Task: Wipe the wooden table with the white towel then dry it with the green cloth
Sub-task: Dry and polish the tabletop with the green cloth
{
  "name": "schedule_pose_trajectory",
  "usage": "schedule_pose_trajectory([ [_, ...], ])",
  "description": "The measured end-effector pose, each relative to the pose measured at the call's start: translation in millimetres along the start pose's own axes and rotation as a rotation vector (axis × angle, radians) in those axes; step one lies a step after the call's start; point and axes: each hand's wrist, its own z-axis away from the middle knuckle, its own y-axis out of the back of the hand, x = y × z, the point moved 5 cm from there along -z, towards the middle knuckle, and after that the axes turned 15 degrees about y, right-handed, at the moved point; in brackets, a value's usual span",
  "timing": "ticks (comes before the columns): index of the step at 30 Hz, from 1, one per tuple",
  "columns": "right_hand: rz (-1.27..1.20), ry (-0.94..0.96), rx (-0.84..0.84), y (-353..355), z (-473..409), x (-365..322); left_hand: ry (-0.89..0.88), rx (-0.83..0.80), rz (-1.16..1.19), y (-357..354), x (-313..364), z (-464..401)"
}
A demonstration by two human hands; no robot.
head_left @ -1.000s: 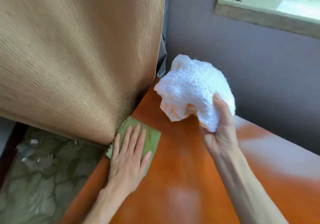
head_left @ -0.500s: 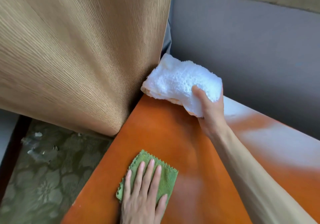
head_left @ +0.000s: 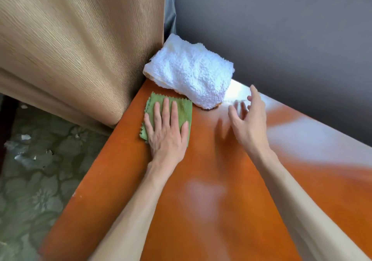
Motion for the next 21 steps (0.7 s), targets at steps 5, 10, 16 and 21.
schedule_pose_trajectory([
  [5,0.312,0.229,0.019,27.9,86.2,36.3,-0.246,-0.055,-0.008,-18.0,63.2,80.5],
  [10,0.564,0.265,-0.175,10.9,147.9,52.0,-0.394,-0.093,-0.12,-19.4,23.5,129.1],
  [16,0.643,0.187,-0.204,2.8,147.1,57.9,-0.154,-0.096,-0.087,14.0,-85.8,53.7],
  [21,0.677,0.169,-0.189,-2.0,149.7,59.7,0.337,-0.219,0.427,45.9,-181.4,-3.0],
])
